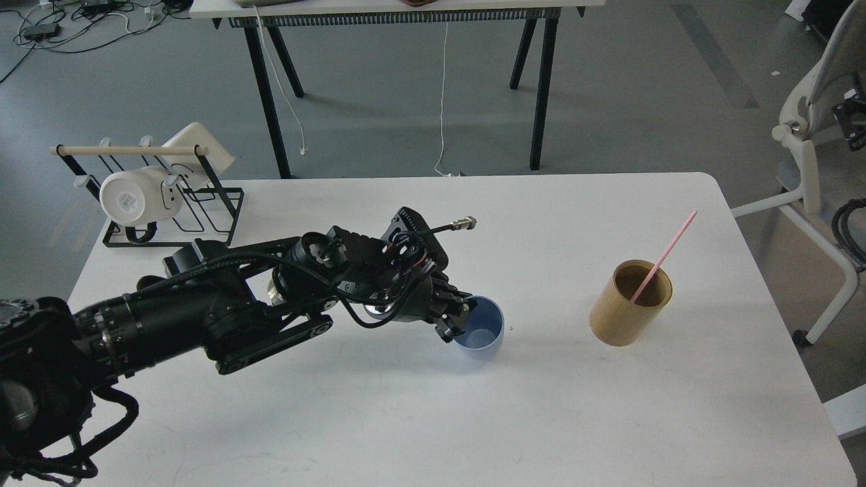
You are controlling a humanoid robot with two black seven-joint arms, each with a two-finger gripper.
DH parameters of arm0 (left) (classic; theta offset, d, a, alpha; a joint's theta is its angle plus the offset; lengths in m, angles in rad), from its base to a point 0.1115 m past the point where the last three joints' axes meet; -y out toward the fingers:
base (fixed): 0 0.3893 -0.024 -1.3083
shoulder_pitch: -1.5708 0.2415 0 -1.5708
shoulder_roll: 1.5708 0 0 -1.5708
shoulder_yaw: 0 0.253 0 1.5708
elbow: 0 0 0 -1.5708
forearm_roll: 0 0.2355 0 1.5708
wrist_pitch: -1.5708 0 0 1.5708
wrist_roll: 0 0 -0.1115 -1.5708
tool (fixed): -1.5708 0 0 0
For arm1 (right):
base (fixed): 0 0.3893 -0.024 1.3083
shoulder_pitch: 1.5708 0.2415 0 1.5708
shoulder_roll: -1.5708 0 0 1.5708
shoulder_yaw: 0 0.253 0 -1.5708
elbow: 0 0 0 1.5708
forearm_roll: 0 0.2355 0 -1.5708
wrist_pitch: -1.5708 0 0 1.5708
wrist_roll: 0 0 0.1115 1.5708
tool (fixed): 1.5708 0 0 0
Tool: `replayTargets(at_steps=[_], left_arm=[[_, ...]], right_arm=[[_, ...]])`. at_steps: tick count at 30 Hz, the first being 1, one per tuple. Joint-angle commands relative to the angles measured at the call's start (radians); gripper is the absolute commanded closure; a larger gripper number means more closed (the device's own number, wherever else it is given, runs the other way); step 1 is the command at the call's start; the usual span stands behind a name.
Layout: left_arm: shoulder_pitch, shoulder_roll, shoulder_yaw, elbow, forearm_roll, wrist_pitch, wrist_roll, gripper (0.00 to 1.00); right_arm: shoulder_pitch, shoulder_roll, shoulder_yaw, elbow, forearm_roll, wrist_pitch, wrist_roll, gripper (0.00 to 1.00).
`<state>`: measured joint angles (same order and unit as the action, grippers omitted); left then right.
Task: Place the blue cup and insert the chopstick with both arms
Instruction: 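Release the cup and retract the left arm to its side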
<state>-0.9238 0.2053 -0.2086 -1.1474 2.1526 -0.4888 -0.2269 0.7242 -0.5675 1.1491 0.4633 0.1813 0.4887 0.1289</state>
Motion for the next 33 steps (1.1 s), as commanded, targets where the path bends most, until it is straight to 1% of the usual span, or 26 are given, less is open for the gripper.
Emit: replayTargets(at_steps=[1, 3, 11, 13, 14, 15, 16, 17, 22, 24, 25, 27, 30, 33], left_arm=[[0.002, 0.000, 0.000, 0.000, 0.000, 0.000, 0.000, 0.88], [0.002, 0.003, -0.002, 0.000, 0.000, 0.000, 0.000, 0.85], [-0.009, 0.011, -0.018, -0.005, -0.007, 0.000, -0.005, 0.64], [-0.012, 0.016, -0.038, -0.006, -0.014, 0.000, -0.011, 0.50], [-0.012, 0.019, -0.072, -0.009, -0.016, 0.000, -0.014, 0.42], [-0.010, 0.020, -0.112, -0.011, -0.019, 0.000, -0.015, 0.35], [-0.009, 0.020, -0.170, -0.011, -0.026, 0.000, -0.015, 0.25], [-0.001, 0.022, -0.226, -0.011, -0.042, 0.000, -0.014, 0.19], [0.006, 0.031, -0.444, 0.003, -0.221, 0.000, -0.012, 0.15], [0.008, 0.068, -0.518, 0.033, -0.345, 0.000, -0.012, 0.13], [0.009, 0.086, -0.541, 0.055, -0.408, 0.000, -0.012, 0.11], [0.010, 0.124, -0.574, 0.110, -0.569, 0.000, -0.014, 0.02], [0.008, 0.175, -0.601, 0.193, -0.868, 0.000, -0.015, 0.01], [0.008, 0.193, -0.617, 0.254, -1.204, 0.000, -0.012, 0.01]], right_arm=[[-0.002, 0.000, 0.001, 0.000, 0.000, 0.000, 0.000, 0.01], [-0.002, -0.002, 0.001, 0.000, 0.000, 0.000, 0.000, 0.01], [-0.002, -0.025, 0.001, 0.000, 0.001, 0.000, 0.000, 0.01], [-0.002, -0.029, 0.001, 0.002, 0.000, 0.000, -0.002, 0.01], [-0.002, -0.037, 0.000, 0.005, 0.001, 0.000, -0.002, 0.01], [-0.002, -0.048, -0.002, 0.009, 0.001, 0.000, 0.000, 0.01], [-0.002, -0.063, -0.005, 0.018, 0.000, 0.000, 0.000, 0.01], [-0.002, -0.080, -0.012, 0.031, -0.002, 0.000, 0.000, 0.01], [-0.043, -0.201, -0.048, 0.127, -0.014, 0.000, 0.000, 0.01], [-0.049, -0.265, -0.075, 0.185, -0.017, 0.000, 0.000, 0.01], [-0.051, -0.296, -0.092, 0.213, -0.022, 0.000, 0.000, 0.02], [-0.060, -0.350, -0.132, 0.280, -0.054, 0.000, 0.000, 0.02], [-0.075, -0.377, -0.144, 0.340, -0.147, 0.000, 0.001, 0.02], [-0.075, -0.373, -0.143, 0.347, -0.279, 0.000, 0.001, 0.02]])
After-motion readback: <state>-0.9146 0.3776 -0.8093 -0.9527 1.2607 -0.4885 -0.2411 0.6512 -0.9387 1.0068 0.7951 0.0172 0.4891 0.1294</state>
